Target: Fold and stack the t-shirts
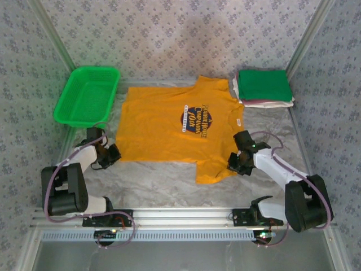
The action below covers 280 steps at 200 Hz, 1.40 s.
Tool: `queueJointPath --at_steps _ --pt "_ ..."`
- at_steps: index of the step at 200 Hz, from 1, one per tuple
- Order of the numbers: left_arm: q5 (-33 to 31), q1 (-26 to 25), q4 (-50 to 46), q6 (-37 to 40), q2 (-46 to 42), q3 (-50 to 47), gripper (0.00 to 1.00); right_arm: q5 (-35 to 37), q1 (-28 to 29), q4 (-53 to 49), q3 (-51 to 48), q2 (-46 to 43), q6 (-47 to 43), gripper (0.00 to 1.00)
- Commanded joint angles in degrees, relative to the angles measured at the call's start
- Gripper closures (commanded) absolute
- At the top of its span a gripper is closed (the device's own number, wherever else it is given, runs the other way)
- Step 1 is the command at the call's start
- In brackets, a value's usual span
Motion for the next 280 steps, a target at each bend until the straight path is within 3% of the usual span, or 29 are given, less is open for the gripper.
queueJointPath --at_steps 1,23,71,87,106,140,172,237,280 --pt "1.1 0.3 0.1 -0.4 -0.9 -0.4 1.0 -1.2 0.8 2.3 -0.9 1.2 1.7 0.75" --pt "1.2 0.3 0.1 -0.3 -0.7 -0.6 1.0 -1.2 1.2 2.9 -0.8 1.9 2.1 0.77" --pt "1.1 0.3 0.4 -0.3 -0.8 -0.8 1.0 0.4 1.4 1.2 -0.2 1.2 1.7 0.99" --pt "0.9 0.3 0.6 -0.2 -0.7 -0.9 1.0 0.6 1.3 0.3 -0.2 0.7 1.6 0.97" --pt "1.1 0.3 0.8 -0.2 -0.3 -0.9 1.0 1.2 1.4 -0.2 -0.4 0.7 1.7 0.79" --pt "1.5 0.3 1.2 -0.1 0.2 -0.8 1.0 1.0 1.4 1.8 -1.2 1.7 1.8 0.75" --pt "1.5 0.3 1.3 0.0 0.3 -0.9 1.0 1.0 1.8 4.8 -1.2 4.0 2.0 0.77" --pt "1.8 0.3 1.2 -0.2 -0.2 -0.9 1.0 2.3 2.1 3.7 0.0 2.8 1.5 0.98" --pt "1.3 0.3 0.9 -0.1 -0.4 -0.9 1.0 3.2 1.9 -5.2 1.4 -1.3 1.1 1.0"
